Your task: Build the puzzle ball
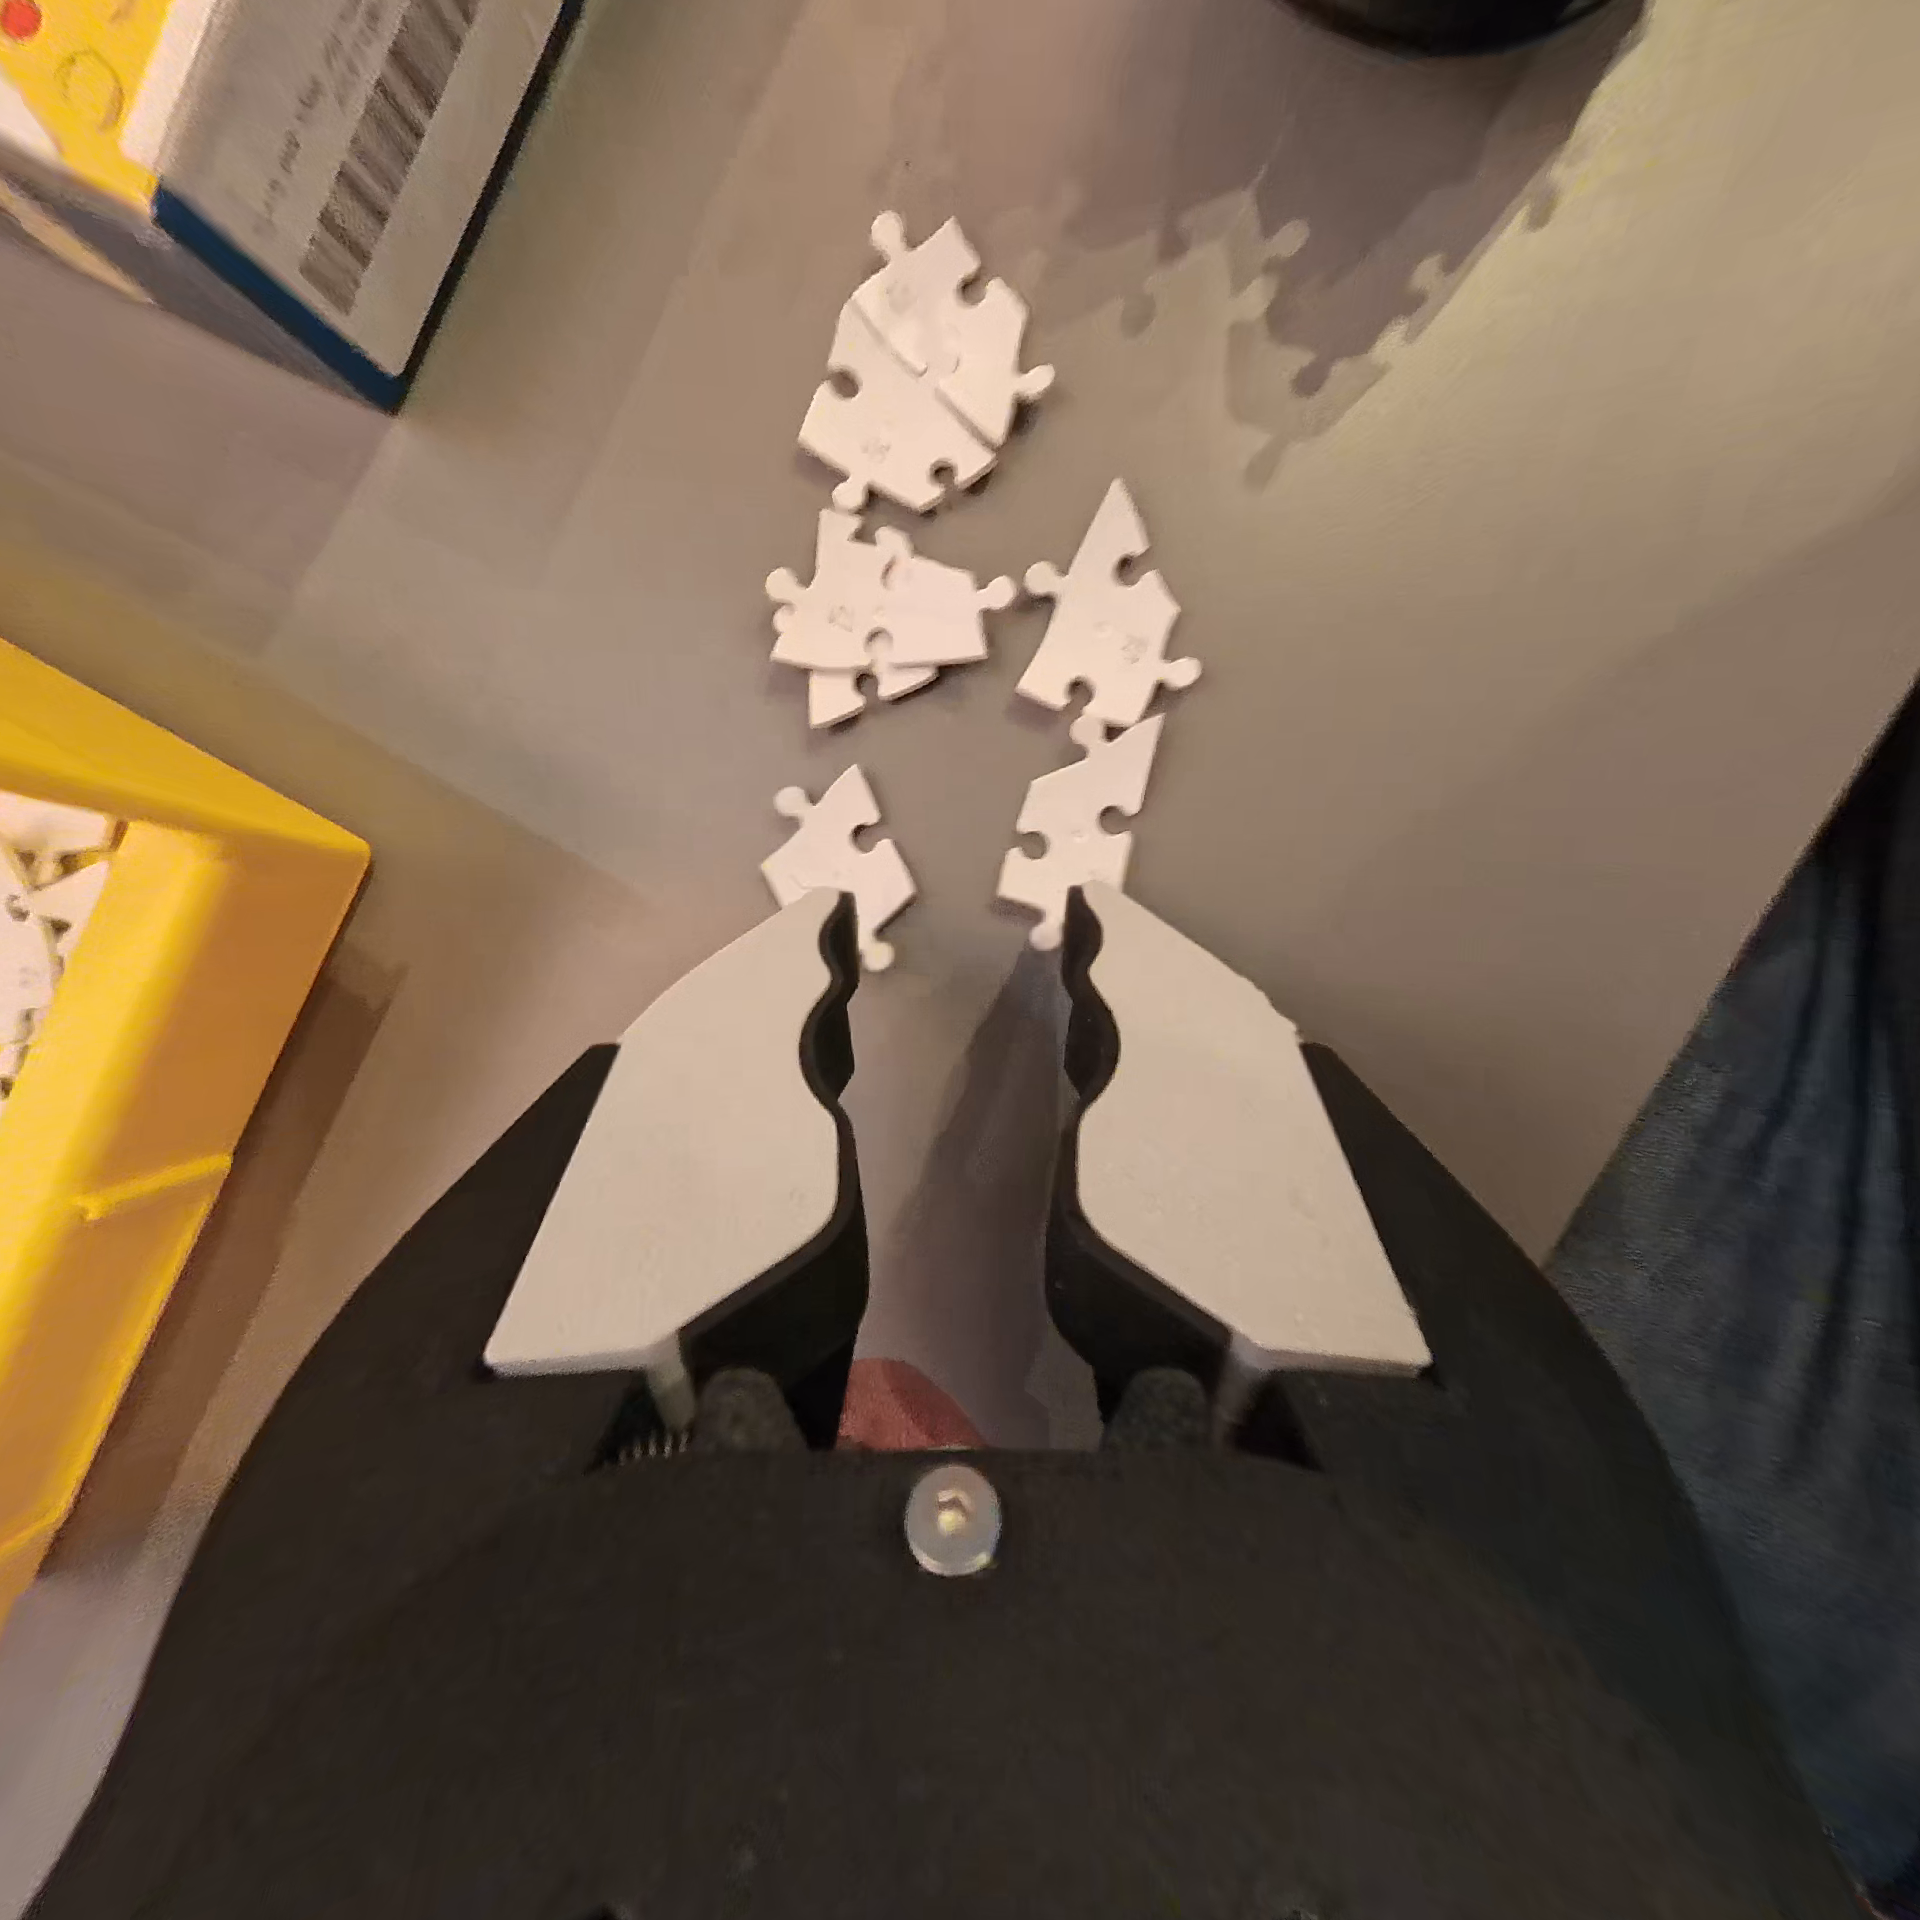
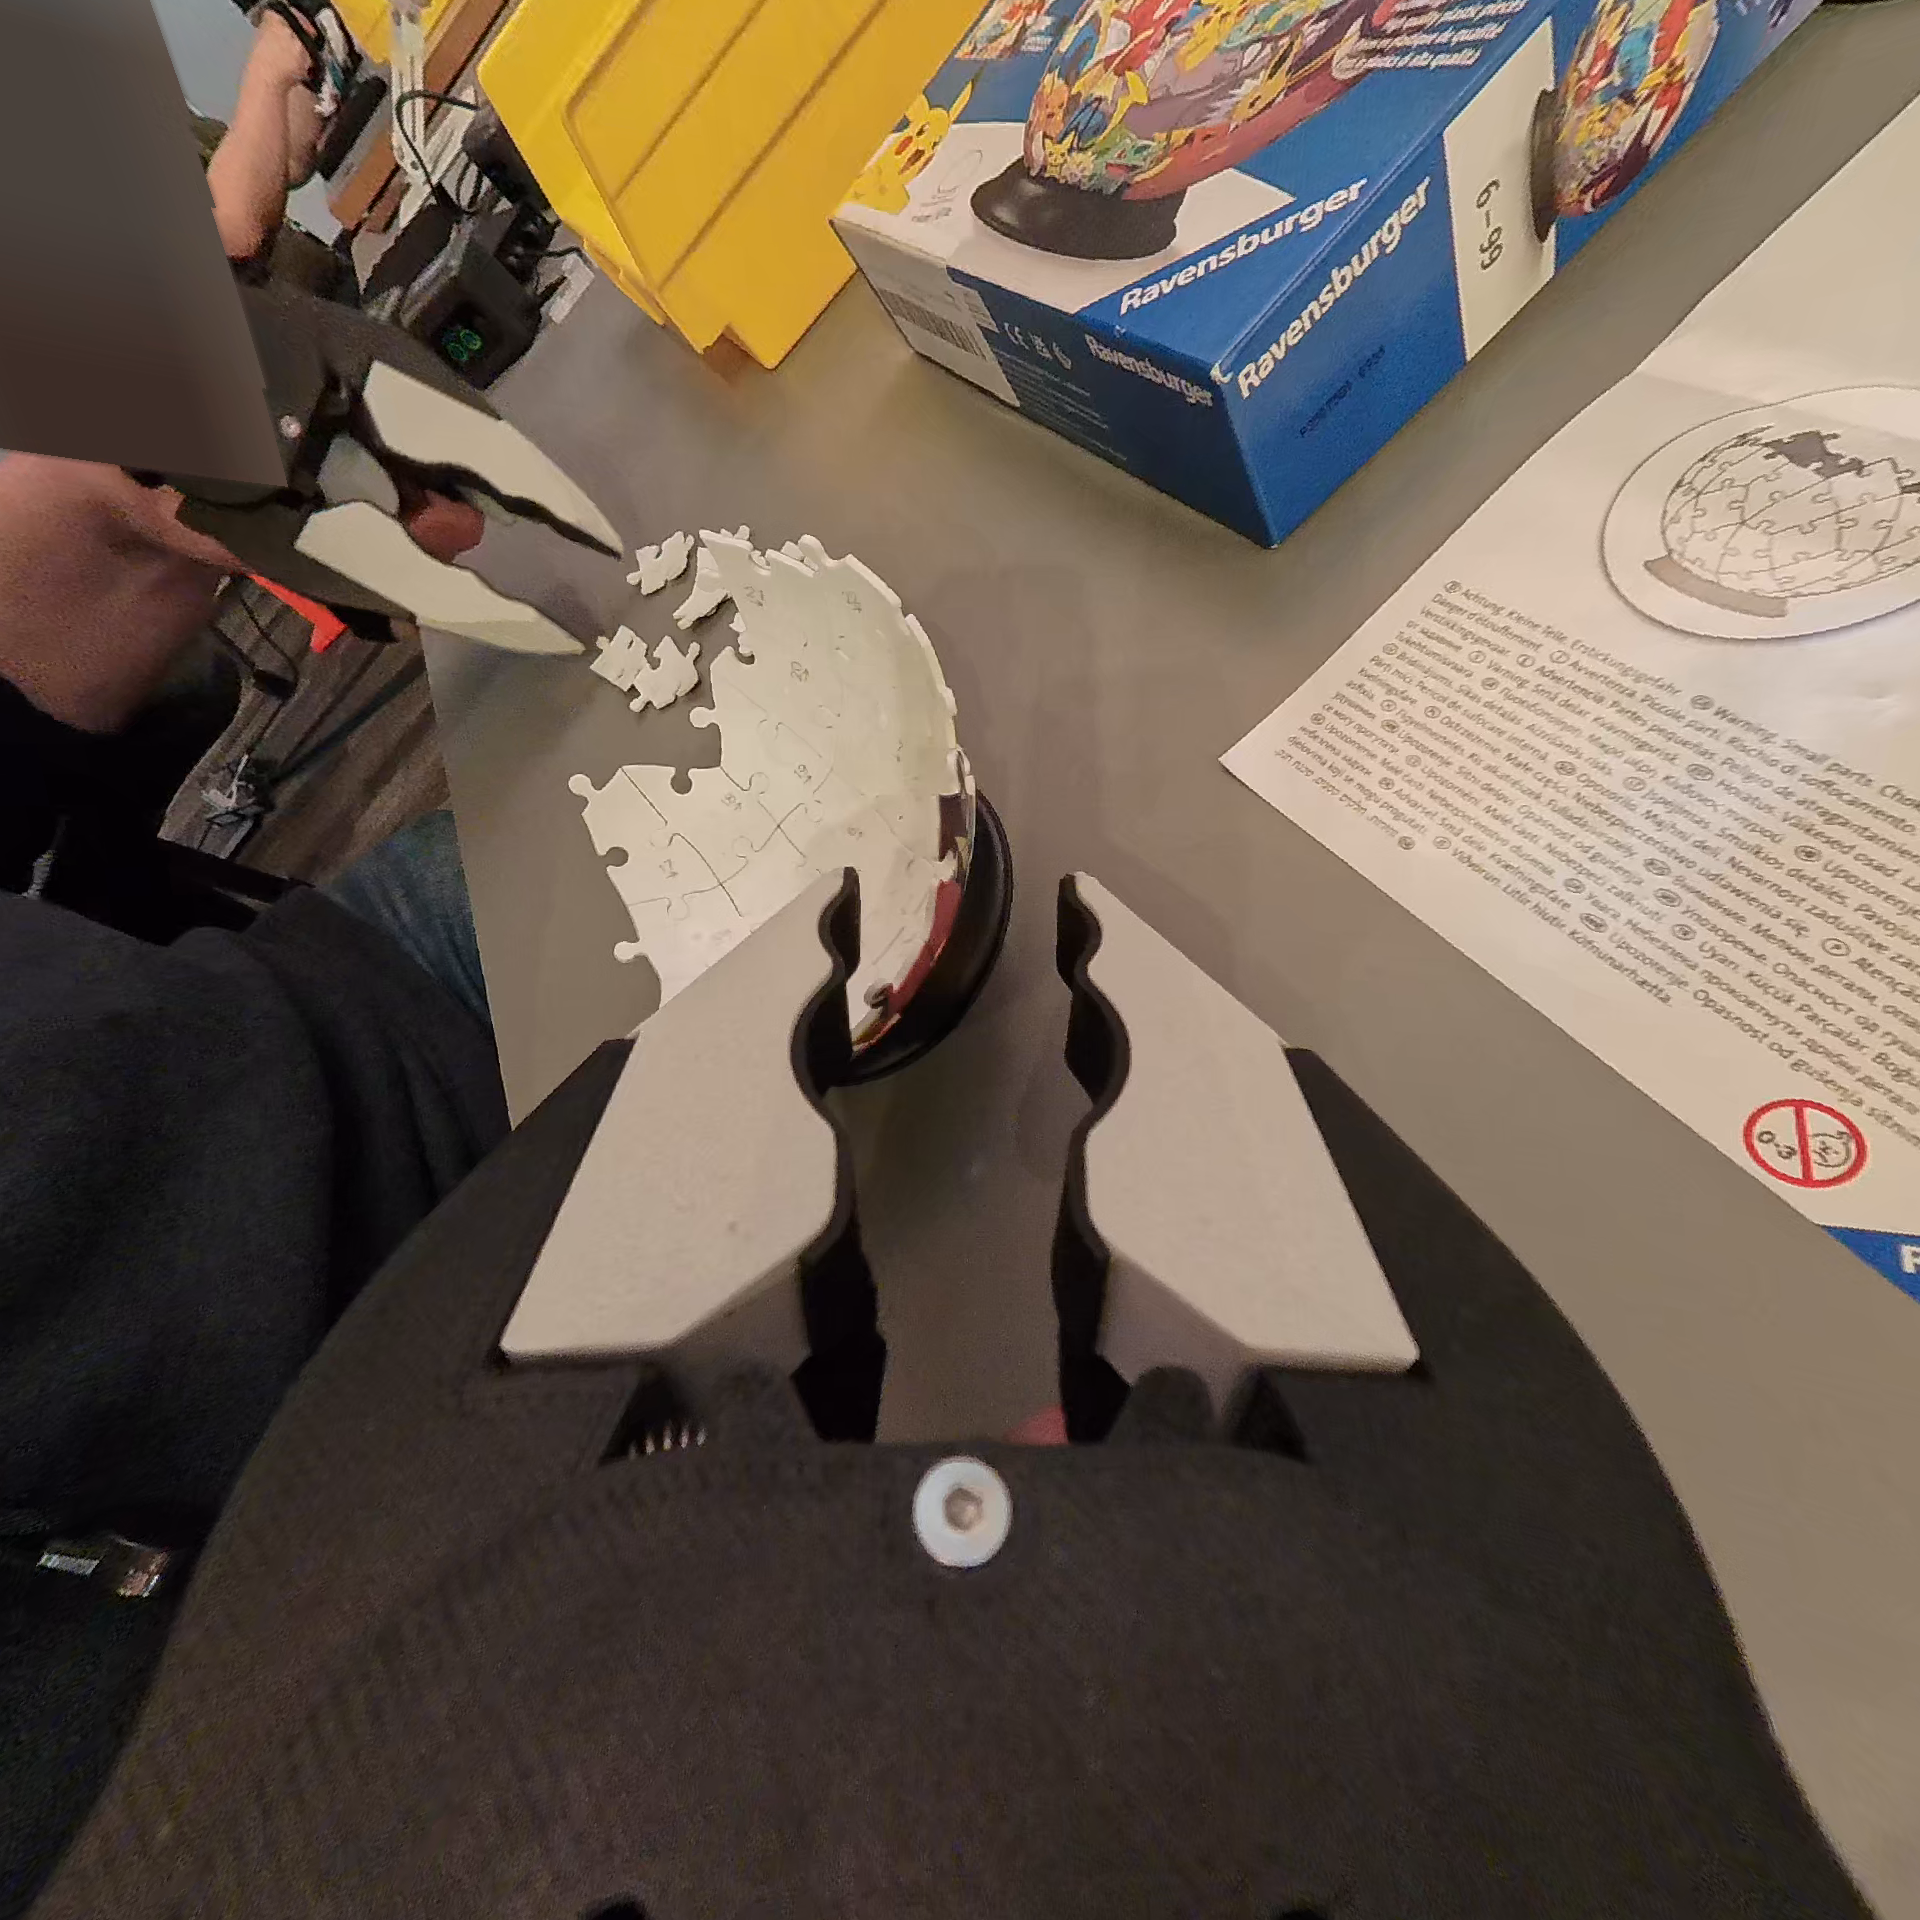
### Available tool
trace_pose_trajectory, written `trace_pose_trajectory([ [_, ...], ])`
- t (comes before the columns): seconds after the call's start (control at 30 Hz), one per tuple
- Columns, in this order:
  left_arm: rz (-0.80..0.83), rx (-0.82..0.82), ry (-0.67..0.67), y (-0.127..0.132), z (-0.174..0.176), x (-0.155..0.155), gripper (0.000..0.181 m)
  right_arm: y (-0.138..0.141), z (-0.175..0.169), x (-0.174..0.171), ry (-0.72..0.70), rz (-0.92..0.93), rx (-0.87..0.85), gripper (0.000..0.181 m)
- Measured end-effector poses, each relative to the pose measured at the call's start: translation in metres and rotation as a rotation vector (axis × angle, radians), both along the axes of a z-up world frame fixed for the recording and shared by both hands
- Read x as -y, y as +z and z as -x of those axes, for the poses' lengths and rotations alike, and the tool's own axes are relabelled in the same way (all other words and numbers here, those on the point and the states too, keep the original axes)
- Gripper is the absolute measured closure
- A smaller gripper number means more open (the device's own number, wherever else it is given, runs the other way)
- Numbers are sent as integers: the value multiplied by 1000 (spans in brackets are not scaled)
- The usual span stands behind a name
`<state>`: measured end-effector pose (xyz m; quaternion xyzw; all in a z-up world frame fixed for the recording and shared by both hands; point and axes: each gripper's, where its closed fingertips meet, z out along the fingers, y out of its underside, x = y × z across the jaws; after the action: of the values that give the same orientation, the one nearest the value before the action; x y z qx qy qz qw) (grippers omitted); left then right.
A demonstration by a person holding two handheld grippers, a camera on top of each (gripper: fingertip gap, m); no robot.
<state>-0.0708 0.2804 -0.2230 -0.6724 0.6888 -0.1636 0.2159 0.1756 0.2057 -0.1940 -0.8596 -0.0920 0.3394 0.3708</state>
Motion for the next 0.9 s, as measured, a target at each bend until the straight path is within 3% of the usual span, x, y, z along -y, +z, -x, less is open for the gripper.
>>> trace_pose_trajectory([
  [0.2,-63,-12,-88,-4,-17,23,142,2,0,-1,-5,-7,-2,144],
  [0.3,-92,-64,-97,-8,-15,21,143,4,0,0,-5,-11,-1,144],
  [0.53,-84,-87,-93,-12,-10,19,181,10,-4,0,-13,-28,-1,144],
  [0.77,-100,-52,-77,-8,-14,18,181,22,-13,0,-39,-58,21,145],
  [0.9,-113,47,-49,11,-26,18,181,39,-20,0,-73,-110,72,148],
])
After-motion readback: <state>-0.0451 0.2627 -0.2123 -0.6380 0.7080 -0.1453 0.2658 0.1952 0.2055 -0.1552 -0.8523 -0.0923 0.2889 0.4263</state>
